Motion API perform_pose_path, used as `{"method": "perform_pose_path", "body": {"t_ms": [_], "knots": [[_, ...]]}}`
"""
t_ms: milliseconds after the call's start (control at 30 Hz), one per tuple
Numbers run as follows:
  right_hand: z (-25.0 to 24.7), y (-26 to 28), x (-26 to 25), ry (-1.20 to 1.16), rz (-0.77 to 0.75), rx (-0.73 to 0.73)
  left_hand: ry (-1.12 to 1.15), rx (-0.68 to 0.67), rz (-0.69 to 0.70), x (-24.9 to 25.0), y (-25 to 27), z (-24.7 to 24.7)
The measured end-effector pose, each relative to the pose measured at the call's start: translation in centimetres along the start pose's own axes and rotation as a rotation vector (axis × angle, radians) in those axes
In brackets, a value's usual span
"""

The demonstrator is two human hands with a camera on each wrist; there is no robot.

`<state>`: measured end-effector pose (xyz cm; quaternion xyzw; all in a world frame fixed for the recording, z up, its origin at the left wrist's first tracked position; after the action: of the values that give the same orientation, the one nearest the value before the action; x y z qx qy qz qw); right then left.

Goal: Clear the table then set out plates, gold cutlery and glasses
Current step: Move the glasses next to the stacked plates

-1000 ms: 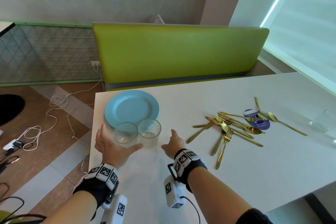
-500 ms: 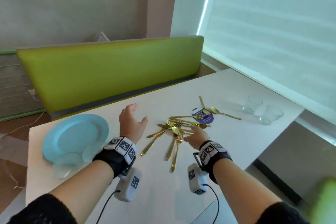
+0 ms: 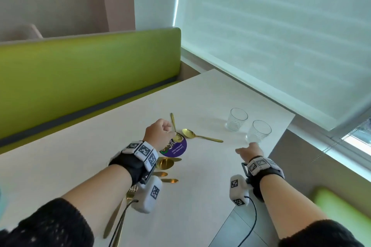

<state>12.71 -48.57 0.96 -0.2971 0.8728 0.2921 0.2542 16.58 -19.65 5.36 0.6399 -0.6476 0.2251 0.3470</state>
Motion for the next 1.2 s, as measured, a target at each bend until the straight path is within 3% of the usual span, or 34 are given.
{"method": "perform_pose_path", "body": {"t_ms": [333,633,900,1200], "knots": [[-2.7,-11.6,2.4,-0.284,0.19,0.185,0.006,-0.101,-0.09,3.5,-8.5,8.1],[-1.2,-16.2,4.1,-0.408,0.081,0.219,-0.056,-0.136,-0.096,4.0,-11.2,12.2],[-0.9,-15.5,4.4,-0.379,-0.017,0.218,-0.029,-0.266,-0.078,4.9,-11.5,14.2],[2.1,-10.6,0.3,-0.329,-0.324,-0.049,0.125,-0.503,-0.019,6.8,-11.1,16.2]]}}
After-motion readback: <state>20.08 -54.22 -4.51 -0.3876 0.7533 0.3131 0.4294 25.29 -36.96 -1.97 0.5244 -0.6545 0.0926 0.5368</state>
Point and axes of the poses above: each hand's wrist, its own y-axis away from the middle knuckle, its own z-axis out of the palm, x = y × z, the point moved 1 cm from there along -y, towards the middle knuckle, and after that the axes turned 9 degrees about -y, right-handed, at the moved point
